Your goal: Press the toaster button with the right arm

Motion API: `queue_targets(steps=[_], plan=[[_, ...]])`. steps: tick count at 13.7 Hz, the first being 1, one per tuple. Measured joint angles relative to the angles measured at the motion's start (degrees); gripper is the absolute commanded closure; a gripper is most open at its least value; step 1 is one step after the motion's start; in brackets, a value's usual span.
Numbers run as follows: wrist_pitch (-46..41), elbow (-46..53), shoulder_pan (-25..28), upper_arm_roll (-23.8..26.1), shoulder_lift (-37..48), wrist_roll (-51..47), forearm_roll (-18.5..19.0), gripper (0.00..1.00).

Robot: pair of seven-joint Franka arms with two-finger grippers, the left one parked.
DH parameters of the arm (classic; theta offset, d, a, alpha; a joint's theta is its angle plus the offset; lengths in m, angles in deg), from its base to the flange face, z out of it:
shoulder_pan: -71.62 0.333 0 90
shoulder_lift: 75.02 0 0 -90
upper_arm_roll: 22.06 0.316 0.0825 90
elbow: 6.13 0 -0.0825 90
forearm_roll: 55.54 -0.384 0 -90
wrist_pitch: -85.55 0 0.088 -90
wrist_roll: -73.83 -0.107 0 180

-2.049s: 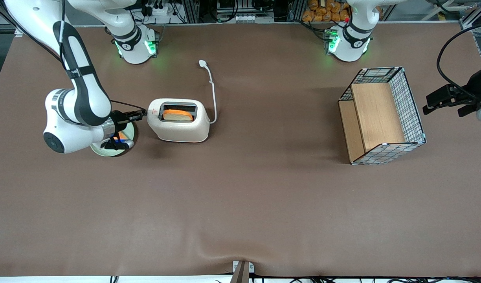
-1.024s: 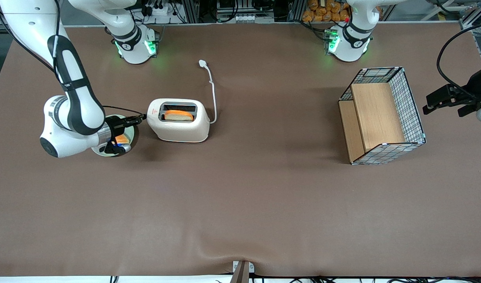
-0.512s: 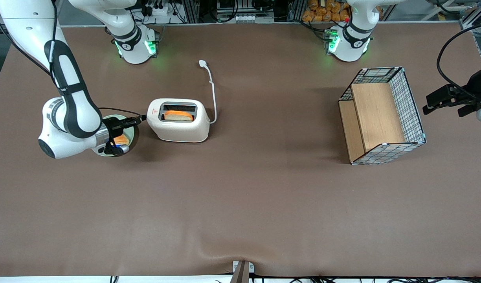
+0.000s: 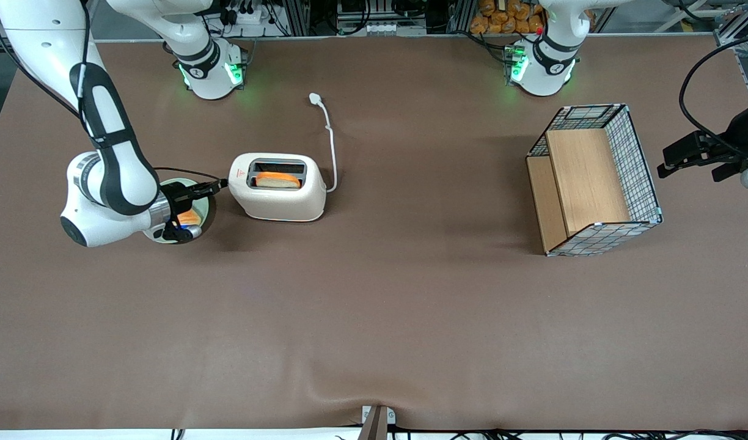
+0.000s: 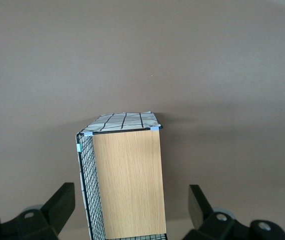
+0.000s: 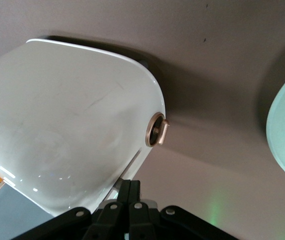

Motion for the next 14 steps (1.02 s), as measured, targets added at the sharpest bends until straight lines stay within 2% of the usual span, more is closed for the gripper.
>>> queue_targets(steps=[14], plan=[[3.2,-0.3,0.2,0.1,-3.0,1.9,-0.3,1.0]])
